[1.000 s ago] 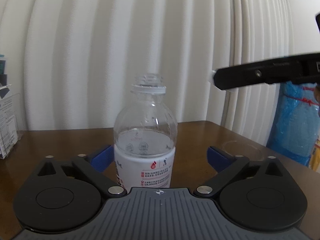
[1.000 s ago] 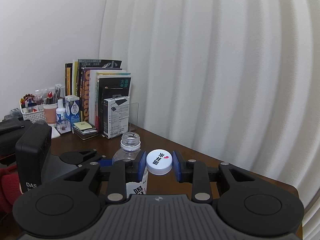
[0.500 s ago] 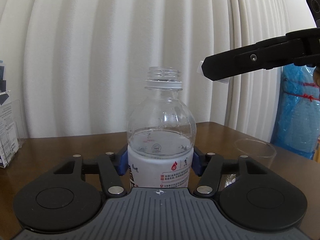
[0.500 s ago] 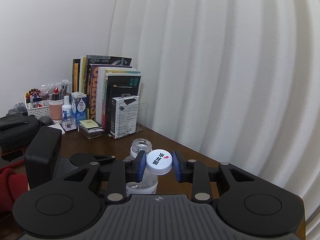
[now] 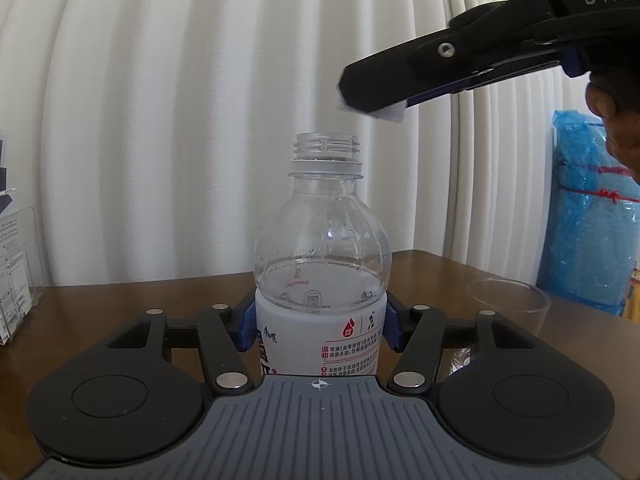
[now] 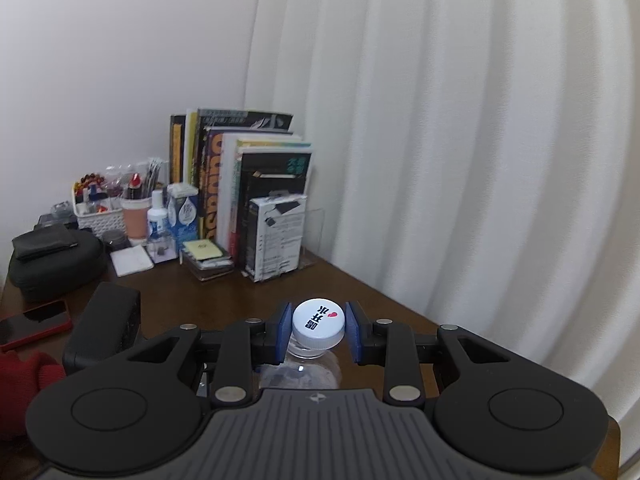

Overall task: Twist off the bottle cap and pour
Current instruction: 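Lower the white cap onto the bottle mouth with the right tool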

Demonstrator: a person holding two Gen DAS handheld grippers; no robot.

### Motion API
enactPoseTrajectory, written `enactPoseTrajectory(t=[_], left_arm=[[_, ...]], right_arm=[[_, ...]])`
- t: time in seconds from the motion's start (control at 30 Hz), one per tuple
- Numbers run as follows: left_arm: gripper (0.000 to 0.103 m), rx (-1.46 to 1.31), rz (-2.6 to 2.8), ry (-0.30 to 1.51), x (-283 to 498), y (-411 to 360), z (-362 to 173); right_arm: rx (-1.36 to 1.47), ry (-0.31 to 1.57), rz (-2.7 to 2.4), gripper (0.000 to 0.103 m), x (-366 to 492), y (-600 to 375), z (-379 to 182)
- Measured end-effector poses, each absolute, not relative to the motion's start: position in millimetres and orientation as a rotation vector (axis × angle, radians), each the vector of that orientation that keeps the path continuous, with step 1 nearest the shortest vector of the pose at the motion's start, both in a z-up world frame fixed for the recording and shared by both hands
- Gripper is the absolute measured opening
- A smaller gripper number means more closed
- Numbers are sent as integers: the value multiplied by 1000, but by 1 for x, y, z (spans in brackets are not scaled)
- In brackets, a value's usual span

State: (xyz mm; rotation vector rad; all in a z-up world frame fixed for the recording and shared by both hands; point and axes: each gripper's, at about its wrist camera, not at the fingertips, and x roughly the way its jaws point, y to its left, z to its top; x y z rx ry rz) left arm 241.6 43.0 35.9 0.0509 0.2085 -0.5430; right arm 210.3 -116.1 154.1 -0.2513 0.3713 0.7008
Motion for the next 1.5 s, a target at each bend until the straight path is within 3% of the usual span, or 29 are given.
enactPoseTrajectory(t=[0.8,1.5], left_arm=[[58,82,-537,199,243,40,34],[58,86,-535,193,243,41,36]], right_arm=[[-302,511,783,32,238,-100,159],[-273,498,799,32,242,-104,153]])
